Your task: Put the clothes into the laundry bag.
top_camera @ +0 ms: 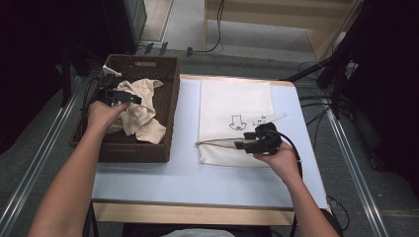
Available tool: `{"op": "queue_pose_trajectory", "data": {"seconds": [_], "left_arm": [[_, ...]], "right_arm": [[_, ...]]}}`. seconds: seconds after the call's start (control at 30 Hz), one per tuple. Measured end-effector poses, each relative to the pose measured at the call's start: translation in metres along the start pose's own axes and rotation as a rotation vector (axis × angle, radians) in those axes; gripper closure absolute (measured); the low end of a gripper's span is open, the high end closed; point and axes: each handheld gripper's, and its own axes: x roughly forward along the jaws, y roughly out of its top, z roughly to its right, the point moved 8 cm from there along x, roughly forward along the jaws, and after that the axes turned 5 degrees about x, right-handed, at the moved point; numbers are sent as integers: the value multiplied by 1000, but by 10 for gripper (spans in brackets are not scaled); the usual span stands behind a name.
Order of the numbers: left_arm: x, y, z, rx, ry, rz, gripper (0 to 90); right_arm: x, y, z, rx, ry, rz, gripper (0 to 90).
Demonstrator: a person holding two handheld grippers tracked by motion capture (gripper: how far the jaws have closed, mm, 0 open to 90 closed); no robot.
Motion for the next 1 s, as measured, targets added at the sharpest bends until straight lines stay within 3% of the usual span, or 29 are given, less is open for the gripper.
{"op": "queue_pose_trajectory", "data": {"seconds": [0.13, 0.23, 0.4, 0.57, 0.77, 0.9, 1.0], "left_arm": [[9, -4, -9, -13, 65, -20, 0], [15, -8, -15, -12, 84, -29, 0], [21, -11, -20, -38, 73, -48, 0], [34, -19, -25, -53, 68, -107, 1], [42, -22, -26, -4, 96, -92, 0], [46, -24, -25, 56, 143, -84, 0], [48, -26, -23, 69, 181, -80, 0]], "right_arm": [[-1, 0, 0, 1, -1, 1, 427], [-2, -1, 1, -1, -1, 1, 427], [-3, -1, 2, 4, -4, 4, 427], [-3, -2, 0, -8, -1, 2, 427], [-5, -4, 1, -6, 1, 1, 427], [-5, -5, 2, -6, 1, 2, 427], [-5, -5, 2, -8, -2, 1, 427]]}}
